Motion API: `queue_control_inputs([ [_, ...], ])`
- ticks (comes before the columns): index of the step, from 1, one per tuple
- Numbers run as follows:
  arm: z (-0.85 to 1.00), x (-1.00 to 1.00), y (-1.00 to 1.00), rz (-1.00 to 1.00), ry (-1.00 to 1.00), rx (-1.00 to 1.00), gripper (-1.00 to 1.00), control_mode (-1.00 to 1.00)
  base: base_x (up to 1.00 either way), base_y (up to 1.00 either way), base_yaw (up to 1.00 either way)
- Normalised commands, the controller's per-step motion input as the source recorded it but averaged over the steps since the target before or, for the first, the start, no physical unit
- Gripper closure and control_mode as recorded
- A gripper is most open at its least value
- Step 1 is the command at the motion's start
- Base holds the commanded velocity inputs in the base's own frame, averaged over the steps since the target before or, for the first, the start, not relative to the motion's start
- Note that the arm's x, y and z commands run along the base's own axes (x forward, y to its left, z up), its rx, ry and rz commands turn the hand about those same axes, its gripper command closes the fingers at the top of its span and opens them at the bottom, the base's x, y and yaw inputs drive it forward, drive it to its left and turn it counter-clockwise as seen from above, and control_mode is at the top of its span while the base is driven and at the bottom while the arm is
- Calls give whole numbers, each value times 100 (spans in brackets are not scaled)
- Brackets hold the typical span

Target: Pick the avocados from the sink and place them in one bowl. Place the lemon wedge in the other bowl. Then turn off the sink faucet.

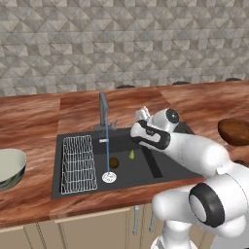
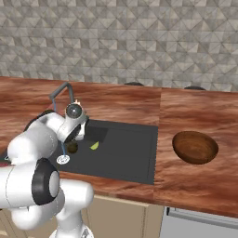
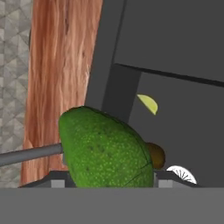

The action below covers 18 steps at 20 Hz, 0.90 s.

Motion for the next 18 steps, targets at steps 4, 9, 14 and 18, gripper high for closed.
queue_control_inputs([
  [4, 100, 0, 0, -15, 7, 0, 100, -100, 0, 0, 0],
  [9, 100, 0, -7, -15, 14, 0, 100, -100, 0, 0, 0],
  [14, 97, -7, -20, -9, 26, -4, 100, -100, 0, 0, 0],
  [18, 38, -28, -37, -2, 26, -7, 100, -100, 0, 0, 0],
])
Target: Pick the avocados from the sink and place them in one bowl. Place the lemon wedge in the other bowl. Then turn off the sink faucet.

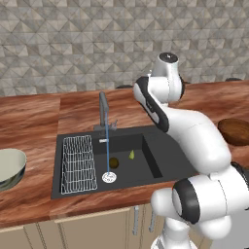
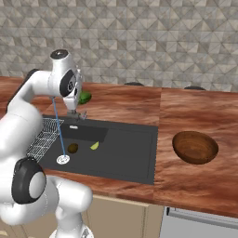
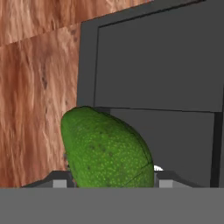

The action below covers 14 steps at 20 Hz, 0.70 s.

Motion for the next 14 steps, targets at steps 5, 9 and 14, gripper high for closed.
queue_control_inputs([
  [5, 0, -24, -40, 0, 3, -3, 100, -100, 0, 0, 0],
  [9, -19, -7, -36, 9, -5, 0, 100, -100, 0, 0, 0],
  [14, -30, 0, -26, 17, -14, 0, 100, -100, 0, 0, 0],
])
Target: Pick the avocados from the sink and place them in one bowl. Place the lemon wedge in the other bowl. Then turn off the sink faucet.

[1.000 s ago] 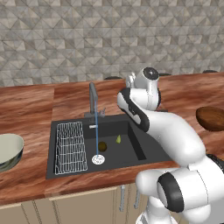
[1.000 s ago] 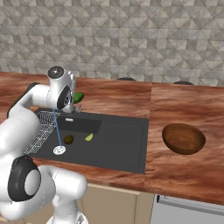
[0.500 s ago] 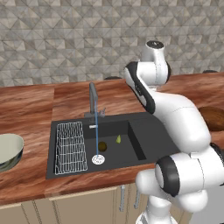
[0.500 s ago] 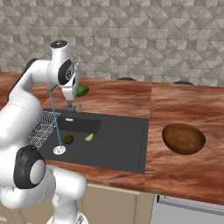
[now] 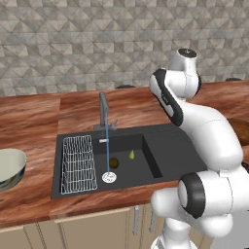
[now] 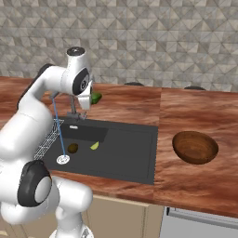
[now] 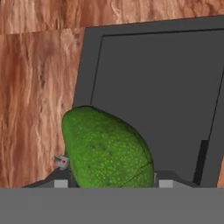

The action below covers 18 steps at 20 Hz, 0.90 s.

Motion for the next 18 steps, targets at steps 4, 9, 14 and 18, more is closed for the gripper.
queue_control_inputs([
  [4, -28, 0, -33, 19, -22, 0, 100, -100, 0, 0, 0],
  [9, -6, 0, -55, 7, -13, 0, 100, -100, 0, 0, 0],
  [14, 5, 0, -54, 0, 3, 0, 100, -100, 0, 0, 0],
  [18, 16, 0, -46, 0, 15, 0, 100, -100, 0, 0, 0],
])
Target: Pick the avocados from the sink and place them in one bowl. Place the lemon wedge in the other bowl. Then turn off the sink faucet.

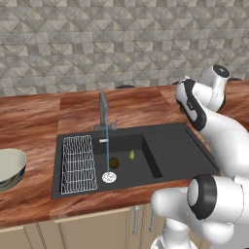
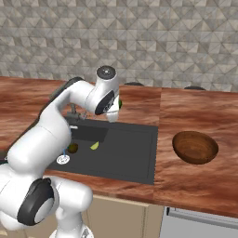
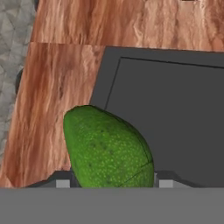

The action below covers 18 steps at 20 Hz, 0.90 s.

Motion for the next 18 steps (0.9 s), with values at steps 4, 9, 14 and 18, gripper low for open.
queue_control_inputs([
  [4, 7, 0, -46, 0, 18, -1, 100, -100, 0, 0, 0],
  [9, 0, 0, -55, 0, 5, -1, 100, -100, 0, 0, 0],
  [14, -2, -1, -55, 0, 0, -1, 100, -100, 0, 0, 0],
  [18, -7, 0, -46, 0, 0, -3, 100, -100, 0, 0, 0],
])
